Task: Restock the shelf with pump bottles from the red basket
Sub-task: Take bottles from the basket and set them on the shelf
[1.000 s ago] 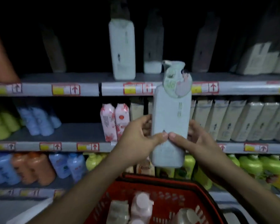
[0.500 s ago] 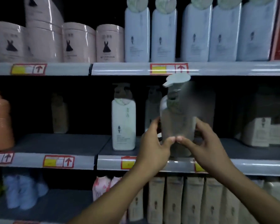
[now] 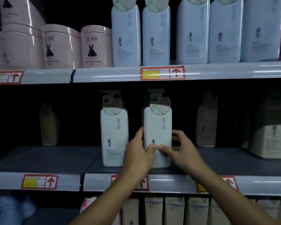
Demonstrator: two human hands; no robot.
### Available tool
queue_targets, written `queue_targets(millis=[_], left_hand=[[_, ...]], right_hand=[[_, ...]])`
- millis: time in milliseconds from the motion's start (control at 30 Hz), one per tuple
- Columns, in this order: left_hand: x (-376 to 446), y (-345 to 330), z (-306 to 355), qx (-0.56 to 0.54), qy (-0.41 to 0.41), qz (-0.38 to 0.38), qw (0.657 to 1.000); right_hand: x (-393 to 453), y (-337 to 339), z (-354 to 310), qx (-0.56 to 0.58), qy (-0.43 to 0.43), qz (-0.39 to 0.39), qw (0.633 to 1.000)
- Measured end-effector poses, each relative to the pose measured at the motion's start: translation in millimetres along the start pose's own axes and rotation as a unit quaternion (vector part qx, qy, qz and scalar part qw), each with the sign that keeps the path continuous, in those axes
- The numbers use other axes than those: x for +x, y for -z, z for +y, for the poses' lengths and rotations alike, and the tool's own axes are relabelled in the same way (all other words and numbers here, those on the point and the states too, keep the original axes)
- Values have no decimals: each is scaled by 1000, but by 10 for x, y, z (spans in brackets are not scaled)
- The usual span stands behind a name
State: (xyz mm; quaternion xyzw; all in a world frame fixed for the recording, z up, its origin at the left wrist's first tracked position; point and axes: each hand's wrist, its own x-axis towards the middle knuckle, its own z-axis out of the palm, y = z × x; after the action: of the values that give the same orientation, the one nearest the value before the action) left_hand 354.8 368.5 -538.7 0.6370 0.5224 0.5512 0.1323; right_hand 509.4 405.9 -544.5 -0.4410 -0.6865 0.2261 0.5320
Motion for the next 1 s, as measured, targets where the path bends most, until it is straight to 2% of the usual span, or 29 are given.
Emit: queue_targets(millis=[100, 300, 433, 600, 733, 867, 1000], left_hand=[[-69, -13, -18, 67, 18, 4, 998], [13, -87, 24, 115, 67, -1, 991], [105, -143, 40, 128, 101, -4, 987], [133, -212, 65, 94, 131, -6, 987], [0, -167, 125, 65, 73, 33, 995], [-255, -72, 216, 26, 20, 25, 999], [-845, 65, 148, -43, -36, 52, 997]], right_hand=[[-10, -50, 18, -42, -11, 44, 998], [60, -132, 47, -53, -48, 83, 994], [134, -249, 42, -40, -59, 87, 994], [132, -297, -11, -26, -70, 86, 993], [-36, -205, -135, -36, -89, 101, 990], [-440, -67, -297, -53, -32, 145, 988], [-1060, 23, -369, -44, 28, 167, 985]])
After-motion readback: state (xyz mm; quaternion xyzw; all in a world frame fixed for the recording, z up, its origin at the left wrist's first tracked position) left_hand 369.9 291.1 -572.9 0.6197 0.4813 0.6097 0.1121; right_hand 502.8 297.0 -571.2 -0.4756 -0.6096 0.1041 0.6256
